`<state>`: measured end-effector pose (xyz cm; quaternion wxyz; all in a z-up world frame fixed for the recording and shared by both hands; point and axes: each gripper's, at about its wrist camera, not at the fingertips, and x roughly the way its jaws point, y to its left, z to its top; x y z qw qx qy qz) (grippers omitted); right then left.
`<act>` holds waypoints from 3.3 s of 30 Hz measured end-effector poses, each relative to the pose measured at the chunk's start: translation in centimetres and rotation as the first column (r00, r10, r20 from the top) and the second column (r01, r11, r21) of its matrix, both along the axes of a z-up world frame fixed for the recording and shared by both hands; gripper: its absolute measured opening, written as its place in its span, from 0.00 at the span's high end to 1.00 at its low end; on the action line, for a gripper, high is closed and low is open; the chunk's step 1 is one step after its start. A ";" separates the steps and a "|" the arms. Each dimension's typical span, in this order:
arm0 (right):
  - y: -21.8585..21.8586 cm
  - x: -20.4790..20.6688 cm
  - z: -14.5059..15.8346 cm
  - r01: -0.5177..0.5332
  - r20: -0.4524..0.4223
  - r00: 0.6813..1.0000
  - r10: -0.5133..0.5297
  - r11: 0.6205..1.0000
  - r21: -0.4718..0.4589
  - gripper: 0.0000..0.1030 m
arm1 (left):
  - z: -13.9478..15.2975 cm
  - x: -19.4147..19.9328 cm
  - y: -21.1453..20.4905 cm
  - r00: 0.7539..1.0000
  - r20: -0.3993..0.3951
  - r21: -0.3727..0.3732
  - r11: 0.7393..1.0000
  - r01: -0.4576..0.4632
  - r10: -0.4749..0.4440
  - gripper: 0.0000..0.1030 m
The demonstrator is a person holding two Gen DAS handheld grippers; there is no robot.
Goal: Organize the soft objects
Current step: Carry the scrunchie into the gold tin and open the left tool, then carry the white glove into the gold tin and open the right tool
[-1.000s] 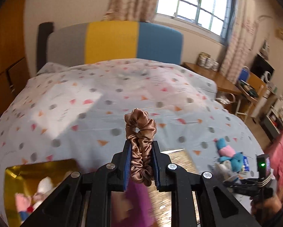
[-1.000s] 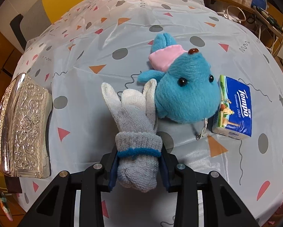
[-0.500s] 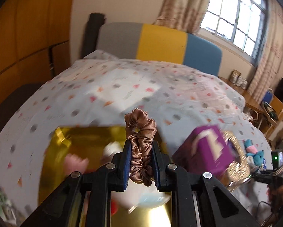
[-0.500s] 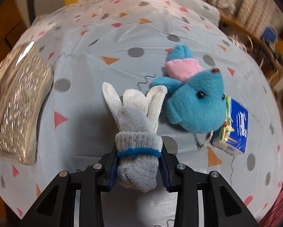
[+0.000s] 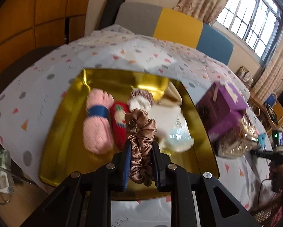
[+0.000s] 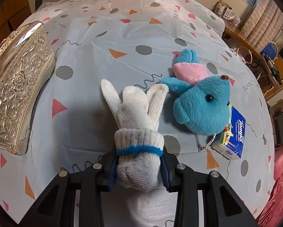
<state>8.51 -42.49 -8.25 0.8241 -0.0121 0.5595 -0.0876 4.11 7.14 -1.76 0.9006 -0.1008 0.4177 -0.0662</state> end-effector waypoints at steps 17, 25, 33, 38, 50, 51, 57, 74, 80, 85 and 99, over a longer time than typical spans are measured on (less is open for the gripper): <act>0.3 -0.1 0.1 0.006 0.003 1.000 -0.006 1.000 -0.015 0.64 | -2.1 1.4 -2.6 1.000 -0.026 0.078 0.997 0.014 -0.012 0.60; 0.4 -0.1 0.1 0.005 0.003 1.000 -0.005 1.000 -0.016 0.64 | -1.3 0.8 -2.3 1.000 -0.003 0.107 0.994 -0.011 0.012 0.48; 0.3 -0.1 0.2 0.008 0.004 1.000 -0.008 1.000 -0.004 0.64 | 0.4 -0.2 -1.7 0.998 0.049 0.123 0.992 -0.038 0.032 0.35; 0.2 -0.1 0.3 0.013 0.003 1.000 -0.013 0.999 0.036 0.64 | 0.8 -0.8 -1.4 0.998 0.060 0.121 0.992 -0.036 0.029 0.33; 1.8 2.0 7.3 0.065 0.157 0.983 -0.099 0.976 0.208 0.65 | 0.7 -1.3 1.7 0.993 0.055 0.077 0.991 -0.106 0.102 0.30; 2.0 2.4 8.3 0.064 0.180 0.978 -0.103 0.975 0.211 0.65 | 0.7 -1.3 2.0 0.992 0.054 0.075 0.991 -0.115 0.111 0.30; 6.7 4.5 16.0 -0.053 0.355 0.934 -0.034 0.971 0.234 0.65 | 0.5 -1.4 3.2 0.988 0.051 0.069 0.987 -0.147 0.144 0.29; 34.4 0.0 11.8 -0.690 0.282 0.721 0.633 0.696 0.199 0.65 | 0.2 -1.4 6.6 0.969 0.046 0.048 0.969 -0.243 0.241 0.29; 36.2 0.0 7.0 -0.683 0.166 0.730 0.663 0.700 0.208 0.61 | -0.2 -1.3 6.3 0.973 0.035 0.050 0.972 -0.229 0.227 0.29; 36.3 -0.2 5.9 -0.686 0.141 0.726 0.673 0.691 0.229 0.55 | -0.1 -1.2 5.9 0.976 0.035 0.051 0.975 -0.218 0.216 0.29; 34.1 -1.3 8.7 -0.660 0.249 0.751 0.611 0.709 0.248 0.51 | 1.3 -1.7 4.0 0.984 0.073 0.092 0.982 -0.168 0.162 0.28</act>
